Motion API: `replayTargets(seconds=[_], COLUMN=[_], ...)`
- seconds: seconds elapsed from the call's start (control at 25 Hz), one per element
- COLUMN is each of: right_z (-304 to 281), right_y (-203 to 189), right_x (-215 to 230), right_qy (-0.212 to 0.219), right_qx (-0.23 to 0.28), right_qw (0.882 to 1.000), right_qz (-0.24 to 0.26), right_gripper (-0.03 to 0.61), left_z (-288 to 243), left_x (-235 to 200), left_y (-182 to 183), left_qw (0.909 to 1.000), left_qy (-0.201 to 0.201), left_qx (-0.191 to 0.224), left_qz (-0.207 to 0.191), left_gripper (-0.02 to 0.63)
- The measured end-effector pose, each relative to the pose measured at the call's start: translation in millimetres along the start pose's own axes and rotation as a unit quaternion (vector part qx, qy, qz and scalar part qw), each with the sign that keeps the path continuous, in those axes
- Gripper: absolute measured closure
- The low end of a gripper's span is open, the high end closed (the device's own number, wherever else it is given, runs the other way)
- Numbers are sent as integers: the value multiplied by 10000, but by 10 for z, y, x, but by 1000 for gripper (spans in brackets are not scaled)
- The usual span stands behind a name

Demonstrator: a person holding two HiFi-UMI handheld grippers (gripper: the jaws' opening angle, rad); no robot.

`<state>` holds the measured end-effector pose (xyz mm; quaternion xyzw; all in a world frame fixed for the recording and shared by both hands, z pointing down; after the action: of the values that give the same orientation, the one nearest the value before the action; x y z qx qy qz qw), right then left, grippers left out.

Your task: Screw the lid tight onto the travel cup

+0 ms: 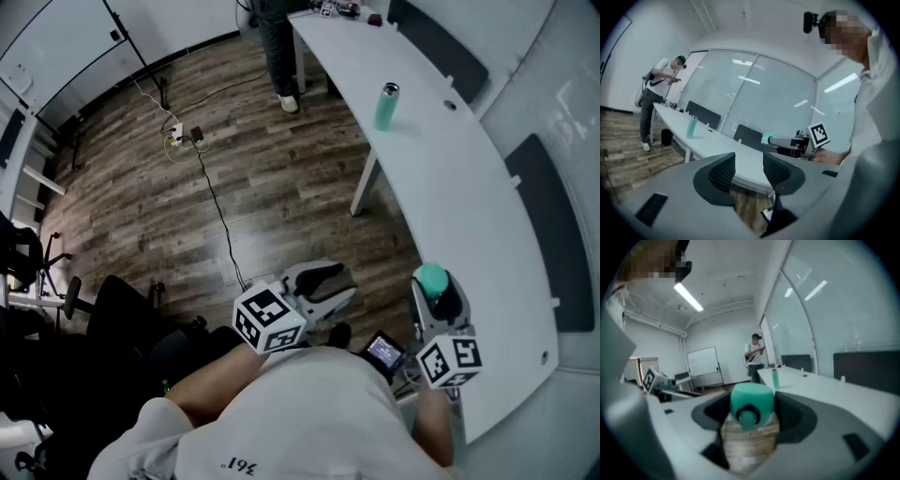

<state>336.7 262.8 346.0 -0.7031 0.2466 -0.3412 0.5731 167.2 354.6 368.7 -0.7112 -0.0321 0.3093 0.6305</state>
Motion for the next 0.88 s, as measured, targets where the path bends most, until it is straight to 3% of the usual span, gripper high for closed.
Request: replayTargets(seconds=[0.16,0.88], right_z=[-115,-200], right_y=[-76,-112], right_x=[-90,-96], right_qy=[105,13], right_qx=[-80,-61], right_qw=[9998,9996], right_qz=[137,-263], right_gripper=[267,267], left_z=[2,198], left_x=[-26,-292], left_y=[3,69], left_qw=[9999,9993], left_qy=[73,236], left_qx=[-29,159], left_qz=[-133,245], left_gripper=[413,413])
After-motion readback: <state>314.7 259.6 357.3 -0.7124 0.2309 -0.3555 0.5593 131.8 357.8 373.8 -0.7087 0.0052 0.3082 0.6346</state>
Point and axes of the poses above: the fingertips, and each gripper's own axes: z backward along the fingers, x to its right, y out of its top, the point moved 4 cm from there along z, backward along the fingers, and after that the axes turned 11 degrees about x, right-handed, at the moved point
